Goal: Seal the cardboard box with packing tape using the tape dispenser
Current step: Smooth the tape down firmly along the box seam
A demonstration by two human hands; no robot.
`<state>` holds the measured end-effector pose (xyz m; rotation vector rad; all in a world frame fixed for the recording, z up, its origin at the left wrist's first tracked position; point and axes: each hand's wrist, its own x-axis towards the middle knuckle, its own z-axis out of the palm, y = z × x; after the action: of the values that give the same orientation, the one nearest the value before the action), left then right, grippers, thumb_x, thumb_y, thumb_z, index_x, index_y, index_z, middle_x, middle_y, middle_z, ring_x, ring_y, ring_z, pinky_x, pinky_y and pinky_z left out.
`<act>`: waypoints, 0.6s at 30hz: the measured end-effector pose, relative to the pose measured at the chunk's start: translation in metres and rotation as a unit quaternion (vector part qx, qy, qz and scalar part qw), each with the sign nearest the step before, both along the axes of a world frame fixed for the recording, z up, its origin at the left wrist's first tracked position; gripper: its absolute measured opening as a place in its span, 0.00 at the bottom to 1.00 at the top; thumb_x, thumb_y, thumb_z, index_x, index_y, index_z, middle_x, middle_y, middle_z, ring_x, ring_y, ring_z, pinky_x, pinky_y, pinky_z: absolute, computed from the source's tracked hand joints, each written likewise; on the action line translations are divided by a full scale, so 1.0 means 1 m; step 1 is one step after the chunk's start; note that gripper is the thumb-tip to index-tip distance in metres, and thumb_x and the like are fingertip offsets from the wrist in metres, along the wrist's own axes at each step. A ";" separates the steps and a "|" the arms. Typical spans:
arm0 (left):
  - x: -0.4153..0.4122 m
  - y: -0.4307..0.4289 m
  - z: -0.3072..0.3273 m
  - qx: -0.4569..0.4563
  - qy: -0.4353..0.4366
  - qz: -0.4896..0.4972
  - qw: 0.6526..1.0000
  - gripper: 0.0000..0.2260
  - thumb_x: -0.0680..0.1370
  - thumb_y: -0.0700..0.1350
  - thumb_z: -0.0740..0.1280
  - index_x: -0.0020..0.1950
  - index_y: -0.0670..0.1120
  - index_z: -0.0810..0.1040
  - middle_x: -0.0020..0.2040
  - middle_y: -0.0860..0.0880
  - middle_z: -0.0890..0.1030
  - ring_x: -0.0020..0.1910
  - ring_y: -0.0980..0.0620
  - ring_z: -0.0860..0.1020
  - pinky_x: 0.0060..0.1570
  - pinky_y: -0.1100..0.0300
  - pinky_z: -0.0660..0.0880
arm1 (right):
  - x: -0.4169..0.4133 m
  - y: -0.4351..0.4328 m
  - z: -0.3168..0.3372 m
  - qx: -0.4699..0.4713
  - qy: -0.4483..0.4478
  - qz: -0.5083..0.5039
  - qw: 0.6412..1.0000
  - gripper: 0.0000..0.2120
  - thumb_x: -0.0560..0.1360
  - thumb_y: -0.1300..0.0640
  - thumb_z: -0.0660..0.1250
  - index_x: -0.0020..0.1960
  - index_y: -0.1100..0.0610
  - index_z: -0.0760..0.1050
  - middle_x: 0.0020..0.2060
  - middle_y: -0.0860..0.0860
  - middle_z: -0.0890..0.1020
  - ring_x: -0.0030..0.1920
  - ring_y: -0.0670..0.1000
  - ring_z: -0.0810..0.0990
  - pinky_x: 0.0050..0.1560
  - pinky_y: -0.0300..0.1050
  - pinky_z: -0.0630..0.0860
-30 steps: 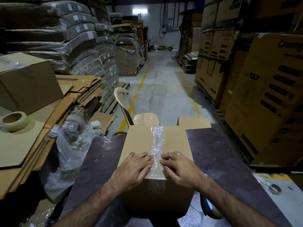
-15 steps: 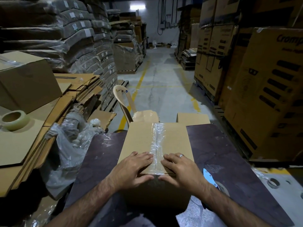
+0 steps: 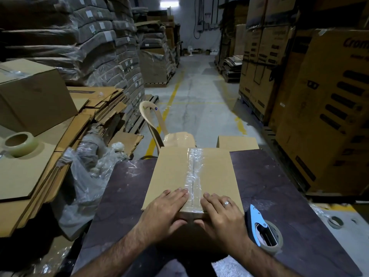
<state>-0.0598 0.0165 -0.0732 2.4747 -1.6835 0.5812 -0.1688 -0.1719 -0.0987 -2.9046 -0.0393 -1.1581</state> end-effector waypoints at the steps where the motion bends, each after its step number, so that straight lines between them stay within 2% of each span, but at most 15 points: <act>1: 0.000 0.000 0.000 0.003 -0.002 0.000 1.000 0.38 0.63 0.60 0.77 0.68 0.44 0.72 0.66 0.48 0.78 0.64 0.51 0.77 0.62 0.54 0.73 | 0.000 0.001 -0.001 -0.004 -0.001 -0.004 1.000 0.23 0.69 0.38 0.68 0.53 0.56 0.81 0.54 0.52 0.84 0.50 0.54 0.82 0.54 0.48 0.71; 10: 0.001 0.005 0.004 0.042 0.016 -0.003 0.999 0.45 0.57 0.58 0.80 0.70 0.45 0.69 0.69 0.48 0.74 0.67 0.52 0.74 0.66 0.56 0.68 | -0.001 0.010 -0.001 -0.003 0.068 -0.049 0.996 0.33 0.58 0.33 0.72 0.55 0.54 0.77 0.55 0.51 0.83 0.51 0.52 0.82 0.50 0.49 0.65; 14: 0.000 0.003 0.003 0.030 0.031 -0.003 0.999 0.43 0.59 0.61 0.78 0.69 0.46 0.70 0.69 0.49 0.75 0.67 0.53 0.74 0.65 0.56 0.68 | -0.004 0.007 0.005 -0.009 0.064 -0.020 0.998 0.36 0.55 0.37 0.77 0.56 0.53 0.73 0.55 0.50 0.83 0.50 0.52 0.82 0.49 0.47 0.64; 18: -0.001 0.001 0.000 0.006 0.039 -0.003 0.999 0.40 0.61 0.63 0.76 0.68 0.47 0.71 0.67 0.50 0.77 0.65 0.53 0.75 0.66 0.59 0.69 | -0.006 0.003 0.005 -0.008 0.065 -0.005 0.998 0.36 0.52 0.42 0.79 0.56 0.52 0.74 0.56 0.49 0.82 0.51 0.51 0.79 0.48 0.46 0.64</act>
<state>-0.0611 0.0176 -0.0729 2.4668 -1.6693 0.4671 -0.1749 -0.1689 -0.0938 -2.9898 -0.0331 -0.9704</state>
